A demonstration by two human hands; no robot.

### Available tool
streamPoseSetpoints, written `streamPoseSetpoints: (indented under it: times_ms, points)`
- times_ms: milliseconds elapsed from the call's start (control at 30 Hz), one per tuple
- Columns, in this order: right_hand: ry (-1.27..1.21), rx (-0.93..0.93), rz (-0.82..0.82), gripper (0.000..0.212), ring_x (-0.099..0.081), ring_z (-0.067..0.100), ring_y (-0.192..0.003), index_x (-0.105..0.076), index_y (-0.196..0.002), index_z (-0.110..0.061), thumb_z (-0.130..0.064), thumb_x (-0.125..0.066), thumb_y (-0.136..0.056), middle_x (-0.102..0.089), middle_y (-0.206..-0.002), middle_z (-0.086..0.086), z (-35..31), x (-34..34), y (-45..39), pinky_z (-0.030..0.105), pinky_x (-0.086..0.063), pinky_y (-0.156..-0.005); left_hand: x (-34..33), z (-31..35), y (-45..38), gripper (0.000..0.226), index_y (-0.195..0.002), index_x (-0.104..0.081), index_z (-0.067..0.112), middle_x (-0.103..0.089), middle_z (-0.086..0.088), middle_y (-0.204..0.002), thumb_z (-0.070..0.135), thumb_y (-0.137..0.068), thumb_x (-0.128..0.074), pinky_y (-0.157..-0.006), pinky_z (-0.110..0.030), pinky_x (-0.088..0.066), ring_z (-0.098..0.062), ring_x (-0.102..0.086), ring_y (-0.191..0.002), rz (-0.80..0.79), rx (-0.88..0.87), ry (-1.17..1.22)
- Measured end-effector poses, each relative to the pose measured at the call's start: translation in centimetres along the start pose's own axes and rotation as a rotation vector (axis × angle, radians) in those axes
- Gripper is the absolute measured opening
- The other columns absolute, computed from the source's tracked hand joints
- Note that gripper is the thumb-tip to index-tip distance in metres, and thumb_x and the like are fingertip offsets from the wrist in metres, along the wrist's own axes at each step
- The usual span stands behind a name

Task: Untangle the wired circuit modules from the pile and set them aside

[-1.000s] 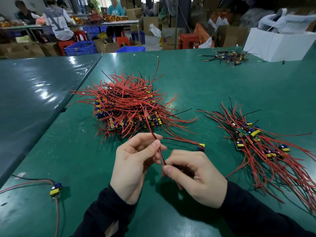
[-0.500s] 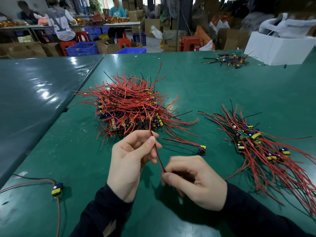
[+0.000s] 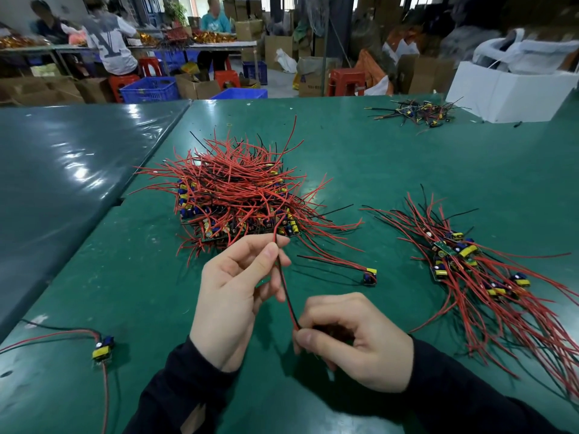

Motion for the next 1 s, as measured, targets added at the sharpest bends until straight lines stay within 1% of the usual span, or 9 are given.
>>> streamPoseSetpoints:
  times_ms: [133,267,433,533,633,767,833,933,1000]
  points:
    - [-0.011,-0.001,-0.033,0.019,-0.048,-0.004,-0.055,-0.066,-0.074,-0.010,-0.011,-0.059,-0.091,-0.052,-0.069,-0.007,0.0,-0.3,0.0,0.014,-0.036,-0.059,0.1,-0.1,-0.1,0.012,-0.080,-0.067,0.009,-0.056,-0.003,-0.065,0.013,-0.079,-0.057,-0.042,-0.017,-0.040,-0.006,-0.041,-0.045,-0.009,0.006,0.017]
    - [-0.053,-0.024,-0.044,0.019,-0.049,-0.003,-0.054,-0.066,-0.074,-0.009,-0.011,-0.058,-0.091,-0.054,-0.070,0.001,0.1,-0.1,0.0,0.012,-0.035,-0.058,0.1,0.0,-0.1,0.013,-0.078,-0.069,0.011,-0.056,-0.003,-0.064,0.015,-0.079,-0.057,-0.040,-0.017,-0.039,-0.006,-0.040,-0.045,-0.016,0.015,0.050]
    - [-0.064,-0.036,-0.108,0.018,-0.050,-0.006,-0.054,-0.067,-0.076,-0.003,-0.008,-0.058,-0.092,-0.055,-0.071,-0.005,0.2,-0.9,0.1,0.009,-0.035,-0.058,0.1,0.9,-0.1,0.014,-0.076,-0.067,0.003,-0.054,-0.003,-0.053,0.017,-0.076,-0.064,-0.032,-0.016,-0.033,-0.008,-0.035,-0.036,0.047,-0.118,-0.158]
    - [-0.076,-0.044,-0.117,0.019,-0.050,-0.005,-0.054,-0.067,-0.076,-0.003,-0.008,-0.058,-0.092,-0.055,-0.071,-0.005,0.2,-1.0,0.0,0.010,-0.035,-0.058,0.5,1.1,-0.1,0.015,-0.073,-0.063,0.001,-0.053,-0.002,-0.050,0.013,-0.081,-0.061,-0.030,-0.016,-0.032,-0.008,-0.034,-0.034,0.091,-0.146,-0.219]
    - [-0.112,-0.045,-0.109,0.019,-0.051,-0.001,-0.052,-0.066,-0.075,-0.005,-0.010,-0.058,-0.092,-0.056,-0.070,0.002,0.0,-0.9,0.1,0.012,-0.037,-0.056,0.7,0.8,-0.1,0.016,-0.073,-0.064,0.006,-0.053,-0.005,-0.056,0.019,-0.080,-0.058,-0.033,-0.016,-0.033,-0.008,-0.036,-0.038,0.034,-0.041,-0.075]
    - [-0.237,-0.080,-0.124,0.024,-0.055,0.021,-0.048,-0.061,-0.069,-0.016,-0.011,-0.056,-0.092,-0.056,-0.074,0.016,0.0,-0.7,0.1,0.026,-0.041,-0.047,0.6,0.7,-0.5,0.018,-0.074,-0.072,0.012,-0.057,-0.002,-0.061,0.014,-0.078,-0.055,-0.036,-0.013,-0.034,-0.005,-0.040,-0.042,-0.070,0.124,0.142]
    - [-0.306,-0.089,-0.155,0.024,-0.054,0.021,-0.048,-0.062,-0.069,-0.017,-0.012,-0.056,-0.092,-0.055,-0.076,0.020,-0.2,-0.8,0.2,0.029,-0.042,-0.046,0.6,0.9,-0.7,0.022,-0.077,-0.075,0.011,-0.058,0.000,-0.062,0.010,-0.077,-0.053,-0.036,-0.012,-0.035,-0.003,-0.041,-0.042,-0.088,0.149,0.202]
    - [-0.396,-0.095,-0.206,0.026,-0.051,0.018,-0.050,-0.064,-0.070,-0.025,-0.013,-0.056,-0.091,-0.053,-0.077,0.024,-0.4,-1.0,0.3,0.023,-0.044,-0.046,0.3,1.0,-0.6,0.022,-0.076,-0.074,0.013,-0.055,0.001,-0.059,0.010,-0.077,-0.053,-0.035,-0.011,-0.035,-0.003,-0.040,-0.041,-0.106,0.185,0.250]
    - [-0.397,-0.110,-0.228,0.024,-0.050,0.017,-0.050,-0.065,-0.069,-0.015,-0.012,-0.056,-0.091,-0.053,-0.077,0.024,-0.3,-1.2,0.3,0.021,-0.044,-0.047,0.4,1.0,-0.5,0.019,-0.072,-0.074,0.016,-0.053,0.003,-0.055,0.014,-0.076,-0.055,-0.034,-0.010,-0.032,-0.002,-0.038,-0.038,-0.086,0.175,0.200]
Point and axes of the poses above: each hand's wrist, its own y-axis away from the middle knuckle, its own x-axis out of the back of the hand, z = x × y, the point moved 6 cm from there along -y, towards the middle knuckle
